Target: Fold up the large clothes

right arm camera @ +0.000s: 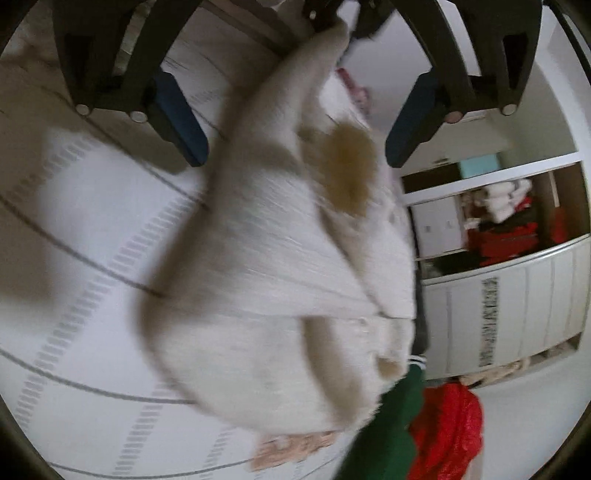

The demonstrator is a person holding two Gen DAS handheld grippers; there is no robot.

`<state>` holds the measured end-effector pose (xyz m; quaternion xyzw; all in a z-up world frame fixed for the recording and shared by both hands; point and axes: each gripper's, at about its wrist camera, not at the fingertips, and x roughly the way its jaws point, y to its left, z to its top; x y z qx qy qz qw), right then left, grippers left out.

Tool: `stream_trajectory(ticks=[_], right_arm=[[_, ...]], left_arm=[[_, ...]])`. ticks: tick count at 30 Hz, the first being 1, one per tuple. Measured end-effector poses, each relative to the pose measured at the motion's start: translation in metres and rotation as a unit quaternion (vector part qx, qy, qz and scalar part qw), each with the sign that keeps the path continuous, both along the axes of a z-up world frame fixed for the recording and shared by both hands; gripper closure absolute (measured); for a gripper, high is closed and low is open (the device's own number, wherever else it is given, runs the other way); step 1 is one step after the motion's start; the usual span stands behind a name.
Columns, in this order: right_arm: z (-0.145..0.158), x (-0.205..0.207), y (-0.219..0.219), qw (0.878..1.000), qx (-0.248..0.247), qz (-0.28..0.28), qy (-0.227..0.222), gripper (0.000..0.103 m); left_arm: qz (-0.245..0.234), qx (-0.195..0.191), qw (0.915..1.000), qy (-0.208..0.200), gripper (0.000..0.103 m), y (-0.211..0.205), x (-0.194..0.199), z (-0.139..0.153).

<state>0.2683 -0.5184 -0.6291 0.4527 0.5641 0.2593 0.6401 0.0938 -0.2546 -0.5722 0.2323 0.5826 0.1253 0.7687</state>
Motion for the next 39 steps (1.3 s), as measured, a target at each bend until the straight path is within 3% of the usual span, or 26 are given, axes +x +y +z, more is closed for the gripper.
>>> stream_trajectory(ticks=[7, 10, 13, 21, 26, 30, 33, 35, 39], right_arm=[[-0.017, 0.042, 0.045, 0.999, -0.018, -0.009, 0.051, 0.001], [-0.013, 0.046, 0.054, 0.997, -0.041, -0.025, 0.064, 0.070], [-0.004, 0.040, 0.051, 0.995, -0.043, -0.040, 0.079, 0.079], [0.086, -0.024, 0.014, 0.989, -0.110, -0.022, 0.091, 0.083], [0.148, -0.045, 0.007, 0.986, -0.142, -0.021, 0.089, 0.083], [0.180, -0.013, 0.037, 0.986, -0.150, -0.008, 0.077, 0.082], [0.190, 0.037, 0.084, 0.984, -0.161, 0.017, 0.074, 0.080], [0.189, 0.070, 0.119, 0.982, -0.175, 0.031, 0.069, 0.079], [0.166, 0.141, 0.189, 0.972, -0.217, 0.047, 0.075, 0.076]], left_arm=[[0.004, -0.020, 0.9997, -0.009, 0.093, 0.011, 0.016, 0.012], [0.002, -0.030, 0.9994, -0.018, 0.094, 0.012, 0.020, 0.023], [-0.005, -0.045, 0.9989, -0.015, 0.094, 0.015, 0.019, 0.034], [-0.048, -0.107, 0.9926, 0.032, 0.095, 0.011, -0.025, 0.094], [-0.029, -0.164, 0.9855, 0.030, 0.094, 0.028, -0.013, 0.127], [0.008, -0.195, 0.9807, 0.013, 0.090, 0.072, 0.028, 0.124], [0.061, -0.230, 0.9711, 0.003, 0.088, 0.124, 0.068, 0.108], [0.102, -0.258, 0.9605, -0.009, 0.088, 0.166, 0.094, 0.093], [0.145, -0.280, 0.9489, -0.014, 0.086, 0.227, 0.135, 0.055]])
